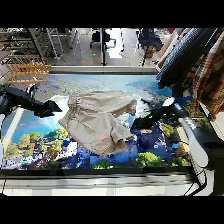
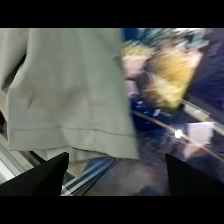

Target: Fold the clothes and pants, and hang the long-sleeved shirts on hangers.

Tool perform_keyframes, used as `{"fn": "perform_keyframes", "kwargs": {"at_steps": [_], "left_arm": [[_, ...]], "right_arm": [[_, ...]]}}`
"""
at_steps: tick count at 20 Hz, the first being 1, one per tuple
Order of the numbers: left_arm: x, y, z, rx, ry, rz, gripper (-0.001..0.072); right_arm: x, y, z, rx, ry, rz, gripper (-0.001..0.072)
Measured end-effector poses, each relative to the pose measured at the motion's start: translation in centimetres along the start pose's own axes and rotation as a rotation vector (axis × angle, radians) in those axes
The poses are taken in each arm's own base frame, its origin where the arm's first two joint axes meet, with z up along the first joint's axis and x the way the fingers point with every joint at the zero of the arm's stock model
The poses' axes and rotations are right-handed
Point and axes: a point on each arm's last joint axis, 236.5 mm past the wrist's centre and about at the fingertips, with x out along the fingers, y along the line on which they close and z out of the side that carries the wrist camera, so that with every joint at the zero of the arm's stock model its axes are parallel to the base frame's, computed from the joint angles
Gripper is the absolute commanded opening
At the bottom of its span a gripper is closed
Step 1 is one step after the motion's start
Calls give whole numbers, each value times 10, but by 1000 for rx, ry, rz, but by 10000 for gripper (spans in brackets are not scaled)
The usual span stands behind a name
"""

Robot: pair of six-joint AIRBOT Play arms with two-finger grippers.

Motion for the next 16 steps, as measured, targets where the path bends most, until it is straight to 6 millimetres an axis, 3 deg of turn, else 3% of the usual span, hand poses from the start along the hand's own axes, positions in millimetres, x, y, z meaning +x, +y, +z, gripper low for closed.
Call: {"fn": "perform_keyframes", "kwargs": {"at_steps": [1,2,4,6,8,11,13,15,16], "left_arm": [[0,-2,-8,-10,35,-8,598],[-1,-3,-14,-17,60,-15,598],[-2,-6,-25,-31,108,-26,598],[-4,-9,-37,-40,155,-37,597],[-6,-11,-46,-45,198,-46,598],[-7,-12,-53,-47,227,-53,598],[-5,-14,-53,-46,227,-52,598],[0,-16,-46,-40,201,-45,599],[4,-19,-45,-37,196,-44,599]], "right_arm": [[15,4,-4,-4,25,5,703],[28,5,-6,-9,38,-7,629],[49,8,-5,-18,48,-22,7],[53,11,-2,-31,48,-45,12],[34,18,6,-71,38,-83,12],[-34,41,32,-162,-56,-190,12],[-86,47,76,-193,-262,-319,25],[-139,50,134,-213,-546,-429,604],[-157,49,155,-217,-652,-463,643]]}}
